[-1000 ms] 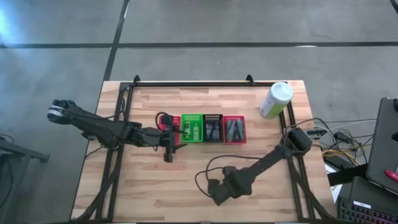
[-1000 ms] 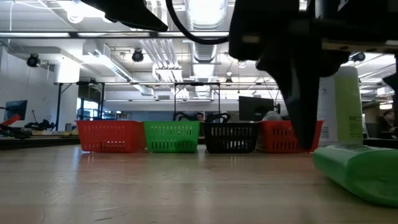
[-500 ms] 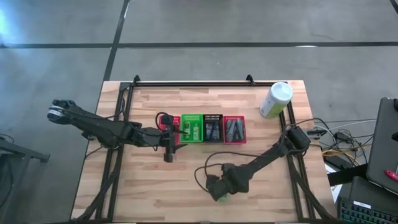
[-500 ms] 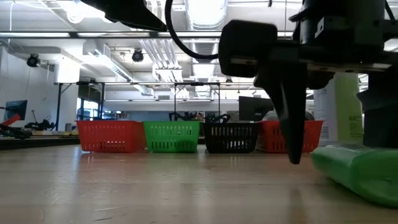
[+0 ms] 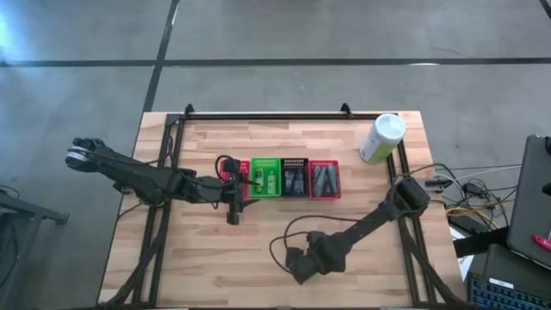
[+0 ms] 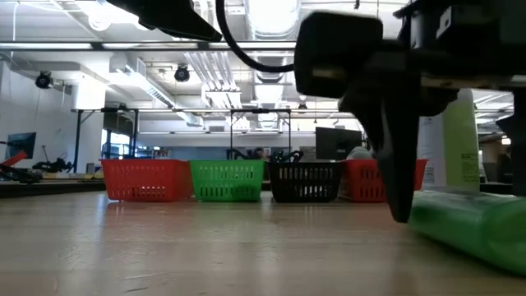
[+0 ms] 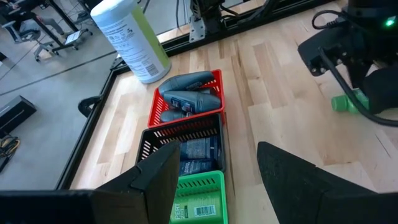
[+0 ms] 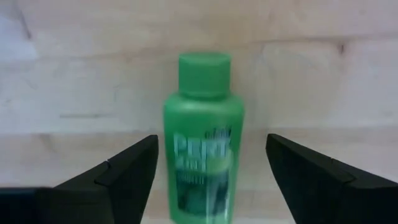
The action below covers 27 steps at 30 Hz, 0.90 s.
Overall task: Pick & Place Travel size toiletries
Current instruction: Put the green shampoo into the green bin
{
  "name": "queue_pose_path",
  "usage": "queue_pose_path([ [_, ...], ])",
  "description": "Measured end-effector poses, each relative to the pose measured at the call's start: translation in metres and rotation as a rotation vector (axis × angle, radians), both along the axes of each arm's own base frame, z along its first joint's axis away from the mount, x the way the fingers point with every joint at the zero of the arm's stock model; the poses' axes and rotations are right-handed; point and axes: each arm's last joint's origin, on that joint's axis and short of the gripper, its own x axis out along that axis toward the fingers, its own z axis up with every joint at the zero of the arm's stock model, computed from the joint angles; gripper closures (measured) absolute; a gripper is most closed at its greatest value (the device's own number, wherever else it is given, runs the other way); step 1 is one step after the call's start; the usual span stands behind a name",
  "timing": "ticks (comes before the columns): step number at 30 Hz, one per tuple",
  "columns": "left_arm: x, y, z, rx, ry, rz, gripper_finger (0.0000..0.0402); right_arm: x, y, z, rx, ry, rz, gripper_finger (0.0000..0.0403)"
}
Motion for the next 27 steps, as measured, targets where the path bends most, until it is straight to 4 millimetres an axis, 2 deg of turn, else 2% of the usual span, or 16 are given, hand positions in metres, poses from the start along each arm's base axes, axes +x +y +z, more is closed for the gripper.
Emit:
queue_pose_path([
  [6, 0.000, 0.000, 0.000, 0.000, 0.000, 0.000, 0.0181, 0.005, -0.012, -0.002, -0.033, 0.004, 0.024, 0.0082],
  [9, 0.000, 0.000, 0.000, 0.000, 0.000, 0.000, 0.0181, 0.009, -0.015, -0.001, -0.026, -0.019, 0.037, 0.0087],
  [12, 0.000, 0.000, 0.000, 0.000, 0.000, 0.000, 0.0181, 0.008, -0.015, -0.002, -0.025, -0.019, 0.048, 0.0112],
  [23, 0.000, 0.000, 0.000, 0.000, 0.000, 0.000, 0.0181, 0.001, -0.015, -0.010, -0.007, 0.019, 0.079, 0.0246],
  [27, -0.001, 0.000, 0.001, -0.003, -0.003, 0.001, 0.0181, 0.000, -0.015, -0.005, -0.028, -0.006, 0.099, 0.0252],
])
